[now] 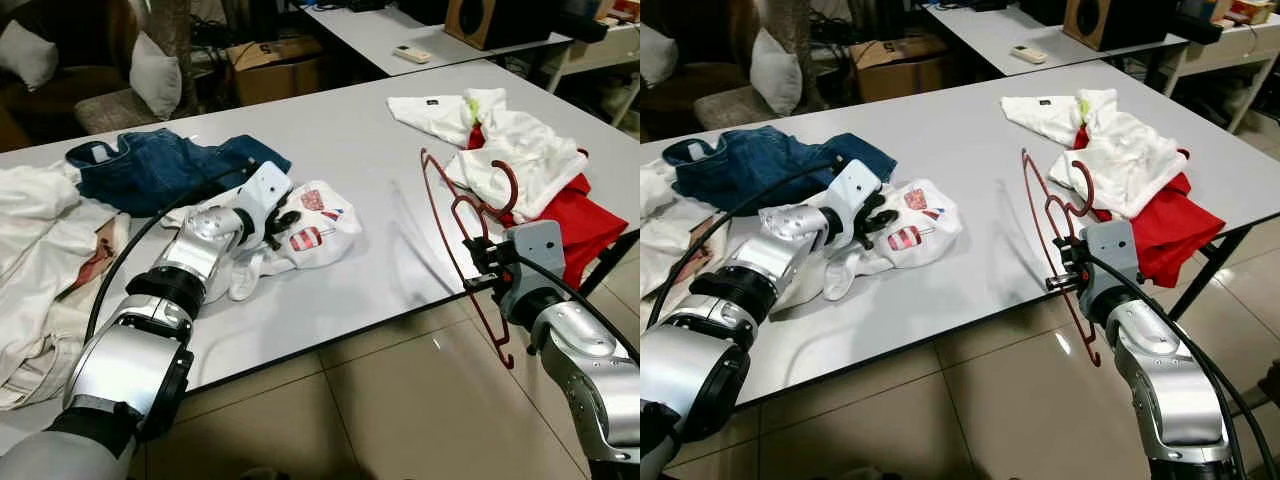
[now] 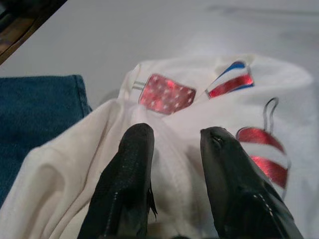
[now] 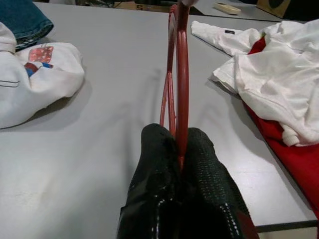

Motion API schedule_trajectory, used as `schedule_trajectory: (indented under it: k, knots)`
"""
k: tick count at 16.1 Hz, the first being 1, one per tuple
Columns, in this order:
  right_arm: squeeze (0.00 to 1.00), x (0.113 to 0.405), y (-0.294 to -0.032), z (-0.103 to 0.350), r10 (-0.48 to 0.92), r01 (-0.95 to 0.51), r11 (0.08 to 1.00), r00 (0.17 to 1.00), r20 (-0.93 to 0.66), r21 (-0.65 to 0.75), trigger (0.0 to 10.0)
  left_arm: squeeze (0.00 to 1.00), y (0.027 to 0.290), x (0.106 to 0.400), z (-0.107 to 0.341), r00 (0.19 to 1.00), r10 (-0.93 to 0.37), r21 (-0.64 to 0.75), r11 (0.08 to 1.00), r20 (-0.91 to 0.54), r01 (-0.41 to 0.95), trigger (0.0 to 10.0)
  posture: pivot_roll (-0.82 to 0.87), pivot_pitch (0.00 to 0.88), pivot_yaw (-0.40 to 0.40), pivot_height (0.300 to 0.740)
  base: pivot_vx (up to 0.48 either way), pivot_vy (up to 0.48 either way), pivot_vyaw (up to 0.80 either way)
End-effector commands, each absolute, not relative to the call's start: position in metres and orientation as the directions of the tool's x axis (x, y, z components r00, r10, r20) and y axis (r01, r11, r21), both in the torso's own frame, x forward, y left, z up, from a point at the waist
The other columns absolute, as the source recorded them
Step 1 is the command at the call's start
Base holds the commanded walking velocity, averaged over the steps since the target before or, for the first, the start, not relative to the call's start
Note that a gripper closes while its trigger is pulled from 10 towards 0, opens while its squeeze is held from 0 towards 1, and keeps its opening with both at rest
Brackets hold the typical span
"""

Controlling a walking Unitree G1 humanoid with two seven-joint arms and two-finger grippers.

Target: Hang hanger

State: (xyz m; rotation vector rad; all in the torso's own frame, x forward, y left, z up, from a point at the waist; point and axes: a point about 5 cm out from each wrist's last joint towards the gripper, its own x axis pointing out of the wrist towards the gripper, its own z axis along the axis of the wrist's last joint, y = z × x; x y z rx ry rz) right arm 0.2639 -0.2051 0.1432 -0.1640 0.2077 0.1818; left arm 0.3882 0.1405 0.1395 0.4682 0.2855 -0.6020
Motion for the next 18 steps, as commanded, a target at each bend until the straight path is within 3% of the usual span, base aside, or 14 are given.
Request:
schedule_trajectory:
  k: [1,3,6,13,17,18]
  knots:
    - [0.0,0.264,-0.206,0.148,0.148,-0.183,0.97,0.967,-0.209,-0.159,10.0,0.0,0.137,0.391,0.145,0.8,-0.464,0.36,0.722,-0.382,0.591,10.0,-0.21,0.0,0.087,0.74,0.0,0.0,0.0]
    - [0.0,0.265,-0.206,0.148,0.146,-0.182,0.97,0.967,-0.211,-0.162,10.0,0.0,0.139,0.39,0.139,0.802,-0.439,0.376,0.719,-0.404,0.584,10.0,-0.21,0.0,0.08,0.74,0.0,0.0,0.0]
    - [0.0,0.267,-0.204,0.149,0.153,-0.19,0.967,0.965,-0.212,-0.168,10.0,0.0,0.147,0.391,0.136,0.834,-0.374,0.452,0.711,-0.406,0.539,0.0,-0.21,0.0,0.074,0.74,0.0,0.0,0.0]
    - [0.0,0.267,-0.202,0.151,0.167,-0.205,0.963,0.963,-0.21,-0.176,10.0,0.0,0.154,0.394,0.139,0.867,-0.316,0.49,0.726,-0.385,0.482,0.0,-0.21,0.0,0.075,0.74,0.0,0.0,0.0]
    - [0.0,0.264,-0.199,0.152,0.217,-0.253,0.952,0.955,-0.201,-0.172,10.0,0.0,0.154,0.396,0.145,0.877,-0.337,0.406,0.789,-0.342,0.462,0.0,-0.2,0.0,0.075,0.74,0.0,0.0,0.0]
    - [0.0,0.263,-0.196,0.156,0.256,-0.284,0.946,0.95,-0.179,-0.157,10.0,0.0,0.157,0.398,0.152,0.885,-0.348,0.32,0.838,-0.31,0.441,0.0,-0.21,0.0,0.077,0.74,0.0,0.0,0.0]
